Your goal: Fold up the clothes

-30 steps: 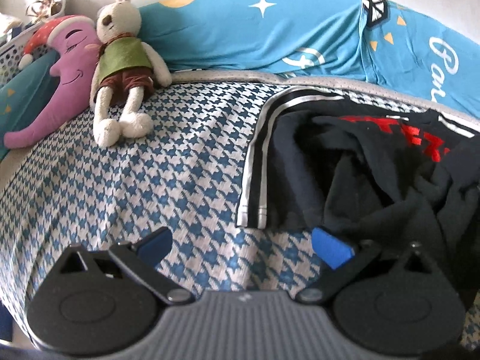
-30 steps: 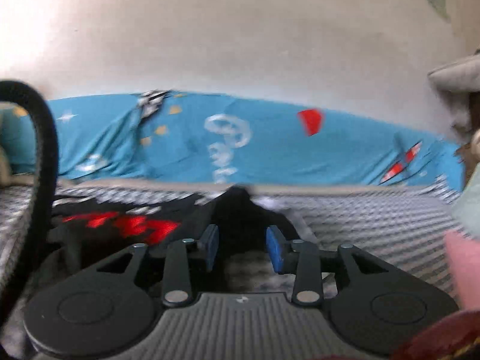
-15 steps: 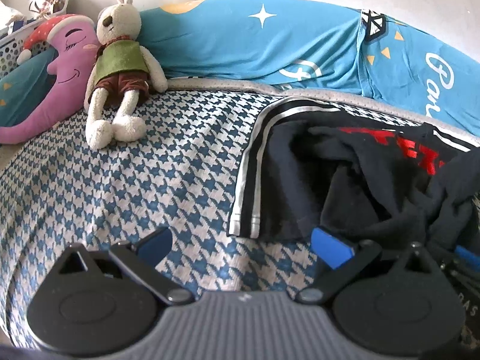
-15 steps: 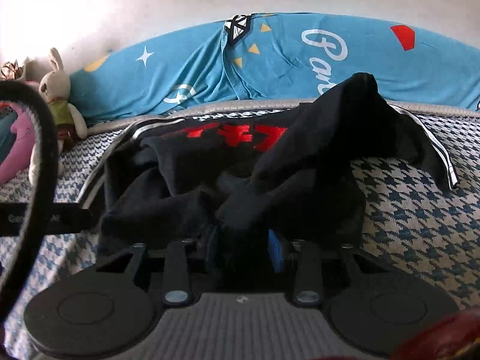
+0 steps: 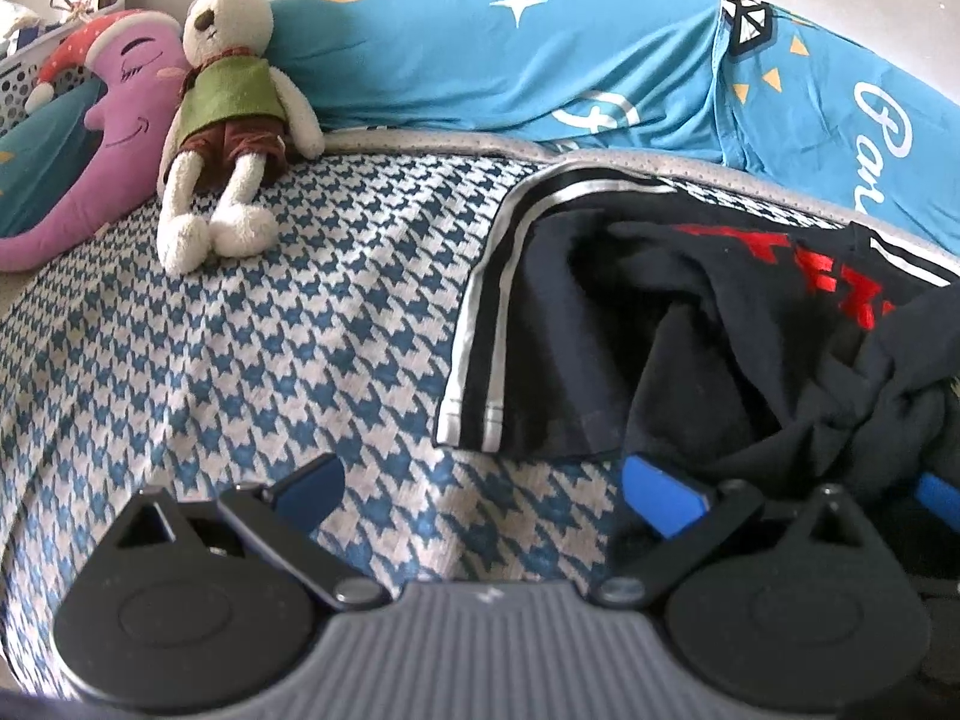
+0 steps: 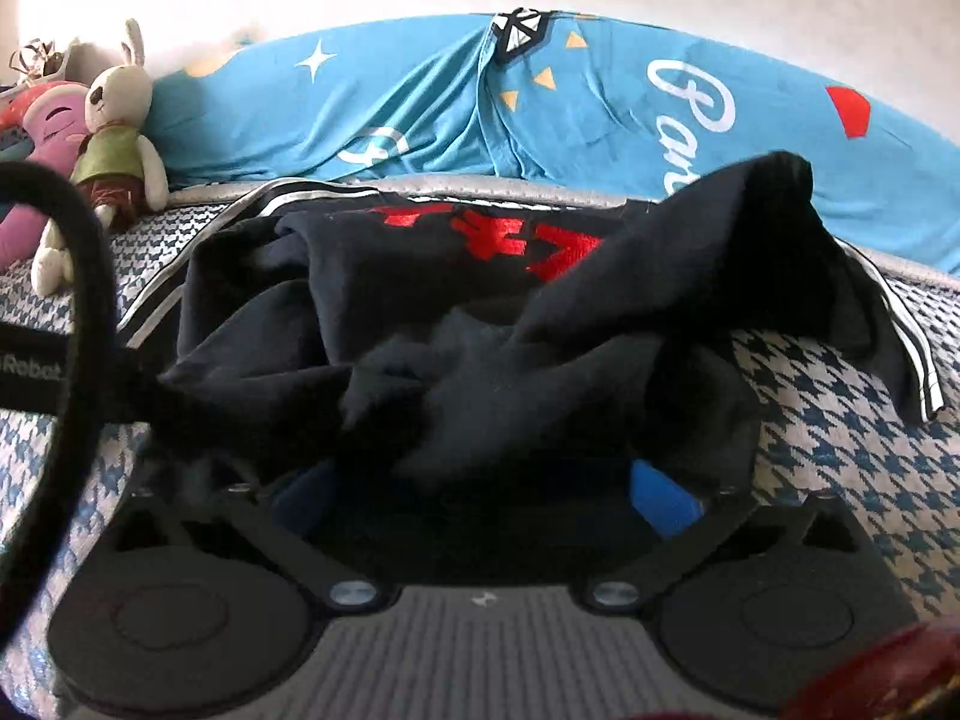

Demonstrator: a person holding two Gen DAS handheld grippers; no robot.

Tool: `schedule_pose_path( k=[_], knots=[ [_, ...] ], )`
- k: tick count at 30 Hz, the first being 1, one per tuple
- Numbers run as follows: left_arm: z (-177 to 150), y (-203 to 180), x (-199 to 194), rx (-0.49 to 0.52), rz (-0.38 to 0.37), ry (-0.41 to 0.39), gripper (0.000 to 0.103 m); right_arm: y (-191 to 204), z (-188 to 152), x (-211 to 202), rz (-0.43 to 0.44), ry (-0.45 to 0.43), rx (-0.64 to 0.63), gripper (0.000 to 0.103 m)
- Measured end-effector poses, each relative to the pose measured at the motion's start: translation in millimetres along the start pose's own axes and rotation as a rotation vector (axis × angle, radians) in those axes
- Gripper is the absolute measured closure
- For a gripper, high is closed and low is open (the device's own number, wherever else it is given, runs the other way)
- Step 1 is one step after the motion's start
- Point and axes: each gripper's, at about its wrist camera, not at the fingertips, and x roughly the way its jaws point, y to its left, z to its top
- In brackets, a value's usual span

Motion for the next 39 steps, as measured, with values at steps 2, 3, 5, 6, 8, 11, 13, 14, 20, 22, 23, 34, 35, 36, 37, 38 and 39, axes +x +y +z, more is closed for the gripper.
schedule_pose_path(
  k=[2,3,5,6,8,11,13,14,20,22,23,34,35,36,37,38,39],
  knots=[
    [-2,-1,2,-0.004,-0.002,0.011,0.000,-1,0,0,0.001,-0.001,0.001,0.000],
    [-3,-1,2,-0.004,0.000,0.015,0.000,-1,0,0,0.002,0.000,0.002,0.000],
    [-3,-1,3,-0.008,0.000,0.023,0.000,-1,0,0,0.001,0.000,0.001,0.000],
    [-3,0,3,-0.013,-0.001,0.026,0.000,-1,-1,-1,0.001,0.000,0.001,0.000],
    [-2,1,4,-0.026,-0.006,0.031,0.000,-2,0,0,0.004,0.001,0.002,0.000],
    [-2,3,4,-0.041,-0.012,0.040,0.000,-2,0,-1,0.003,0.003,0.000,0.000],
    [-2,3,5,-0.046,-0.013,0.044,0.000,-1,1,-1,0.002,0.004,-0.001,0.000],
    [-2,3,5,-0.048,-0.013,0.046,0.000,-1,1,0,0.001,0.005,-0.002,0.000],
    [-1,3,4,-0.055,-0.009,0.054,0.000,-2,1,0,0.005,0.005,0.001,0.000],
    [-1,4,4,-0.058,-0.011,0.057,0.000,-2,1,0,0.005,0.005,0.002,0.000],
    [-1,5,4,-0.060,-0.012,0.058,0.000,-2,1,0,0.005,0.005,0.001,0.000],
    [-1,8,6,-0.070,-0.031,0.087,0.000,-1,0,0,0.005,0.007,0.000,0.000],
    [-1,9,6,-0.077,-0.036,0.088,0.000,-1,0,0,0.006,0.007,0.000,0.000],
    [-1,10,5,-0.080,-0.042,0.088,0.000,-1,0,0,0.006,0.007,0.000,0.000],
    [0,10,4,-0.080,-0.047,0.087,0.000,-1,0,0,0.006,0.006,0.000,0.000],
    [0,9,3,-0.077,-0.050,0.086,0.000,-1,0,0,0.006,0.006,0.000,0.000],
    [0,9,3,-0.075,-0.054,0.086,0.000,-1,0,1,0.006,0.006,0.000,0.000]
  ],
)
